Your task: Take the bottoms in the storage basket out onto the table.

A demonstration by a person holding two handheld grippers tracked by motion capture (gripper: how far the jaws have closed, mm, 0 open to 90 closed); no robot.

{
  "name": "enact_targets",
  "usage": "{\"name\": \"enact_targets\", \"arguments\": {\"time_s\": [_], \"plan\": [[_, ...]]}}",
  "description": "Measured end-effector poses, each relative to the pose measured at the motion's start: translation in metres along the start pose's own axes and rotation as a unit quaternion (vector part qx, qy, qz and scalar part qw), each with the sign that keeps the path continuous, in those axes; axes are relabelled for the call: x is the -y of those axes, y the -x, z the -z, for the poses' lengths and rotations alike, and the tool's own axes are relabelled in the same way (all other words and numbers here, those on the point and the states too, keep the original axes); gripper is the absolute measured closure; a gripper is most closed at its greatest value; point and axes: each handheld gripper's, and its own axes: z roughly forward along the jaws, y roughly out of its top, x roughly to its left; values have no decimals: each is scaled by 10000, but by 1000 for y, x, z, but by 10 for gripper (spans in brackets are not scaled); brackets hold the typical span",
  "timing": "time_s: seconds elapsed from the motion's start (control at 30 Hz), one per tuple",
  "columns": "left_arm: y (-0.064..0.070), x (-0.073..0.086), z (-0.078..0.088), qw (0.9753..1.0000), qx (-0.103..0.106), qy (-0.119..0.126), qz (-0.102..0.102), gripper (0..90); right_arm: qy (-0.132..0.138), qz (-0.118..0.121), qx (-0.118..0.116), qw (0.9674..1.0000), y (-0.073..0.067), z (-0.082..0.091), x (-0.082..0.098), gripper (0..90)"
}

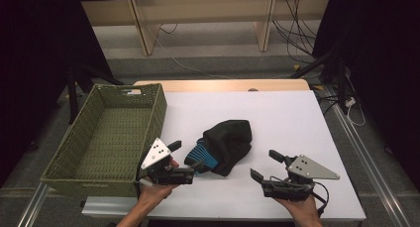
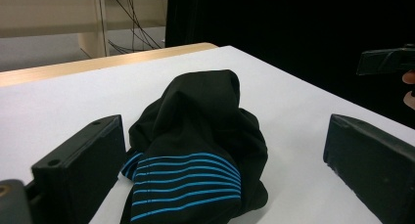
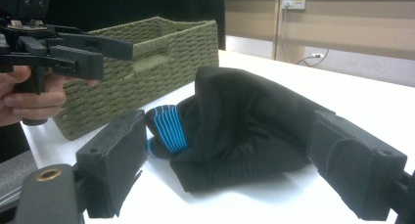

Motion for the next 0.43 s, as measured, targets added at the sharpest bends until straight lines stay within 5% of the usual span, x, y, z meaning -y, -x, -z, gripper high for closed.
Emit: {"name": "enact_targets", "arguments": {"time_s": [0.43], "plan": [[0,0,0,10000,-20,39,-8,18,1,-6,25,10000,0,0,0,163]]}}
